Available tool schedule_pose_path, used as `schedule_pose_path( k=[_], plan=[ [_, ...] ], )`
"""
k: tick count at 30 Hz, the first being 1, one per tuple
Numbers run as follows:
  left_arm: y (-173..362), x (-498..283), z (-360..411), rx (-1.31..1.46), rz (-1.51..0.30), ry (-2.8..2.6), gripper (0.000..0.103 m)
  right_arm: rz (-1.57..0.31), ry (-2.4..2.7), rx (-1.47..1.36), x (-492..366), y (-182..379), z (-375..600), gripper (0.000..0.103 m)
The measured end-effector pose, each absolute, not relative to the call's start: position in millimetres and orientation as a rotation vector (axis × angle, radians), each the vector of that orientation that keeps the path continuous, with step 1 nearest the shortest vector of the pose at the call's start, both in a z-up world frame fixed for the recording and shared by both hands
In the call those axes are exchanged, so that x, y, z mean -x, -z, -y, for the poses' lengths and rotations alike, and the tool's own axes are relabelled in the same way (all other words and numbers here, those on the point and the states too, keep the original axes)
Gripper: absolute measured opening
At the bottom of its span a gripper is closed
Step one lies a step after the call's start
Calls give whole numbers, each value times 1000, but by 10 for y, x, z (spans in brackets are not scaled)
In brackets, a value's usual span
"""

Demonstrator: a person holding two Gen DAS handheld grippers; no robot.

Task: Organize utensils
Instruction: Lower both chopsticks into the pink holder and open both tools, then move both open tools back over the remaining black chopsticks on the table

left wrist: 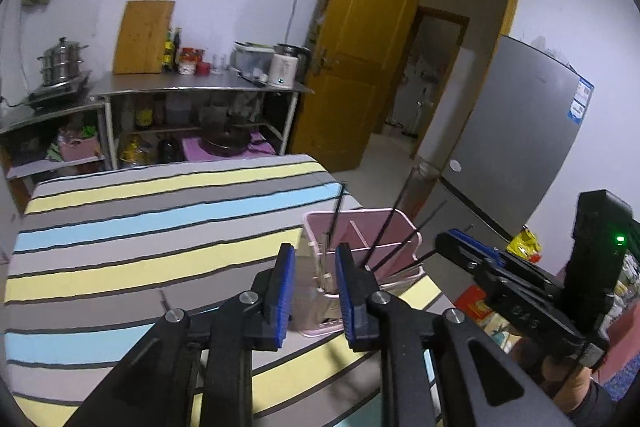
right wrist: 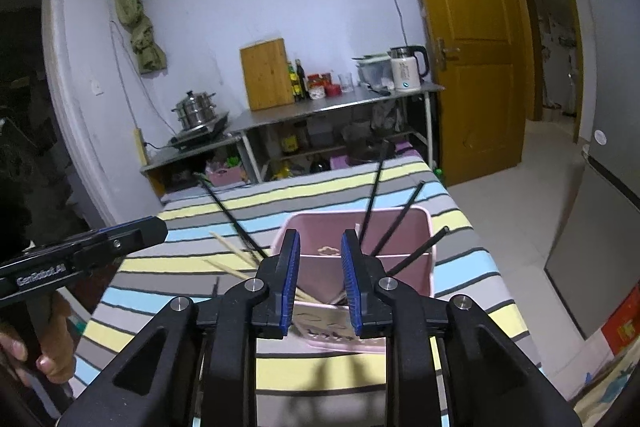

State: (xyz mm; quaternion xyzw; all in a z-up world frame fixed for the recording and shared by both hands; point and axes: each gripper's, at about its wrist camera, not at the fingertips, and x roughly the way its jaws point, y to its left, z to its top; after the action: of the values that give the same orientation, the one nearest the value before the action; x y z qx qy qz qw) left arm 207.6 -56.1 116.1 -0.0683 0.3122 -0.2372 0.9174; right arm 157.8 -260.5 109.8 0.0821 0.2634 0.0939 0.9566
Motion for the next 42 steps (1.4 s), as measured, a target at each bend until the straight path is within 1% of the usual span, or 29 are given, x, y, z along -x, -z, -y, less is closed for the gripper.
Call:
schedule_pose_path(
  k=[6,19,33,34,36,42],
  plan=[
    [-1033,-1963,250,163,-665,415,20,-534,-249,-164,-1419,-1114,2447,22],
    [-287,-1805,-266,209,-815,279,20,-653,-361,-117,-1374,-685,2020,22],
    [420,-2049,-193,224,-956,233,20,-775,-443,-67,-1477,-232,1694,22],
    [479,-2090,-175,225,-967,228,21,-782,-447,-64,-1477,-197,1679,22],
    [559,-2147,-146,227,-981,220,26,-794,-453,-58,-1488,-145,1655,22],
    [762,-2266,-59,201,-1017,194,28,-817,-450,-64,-1534,-49,1656,22]
  ],
)
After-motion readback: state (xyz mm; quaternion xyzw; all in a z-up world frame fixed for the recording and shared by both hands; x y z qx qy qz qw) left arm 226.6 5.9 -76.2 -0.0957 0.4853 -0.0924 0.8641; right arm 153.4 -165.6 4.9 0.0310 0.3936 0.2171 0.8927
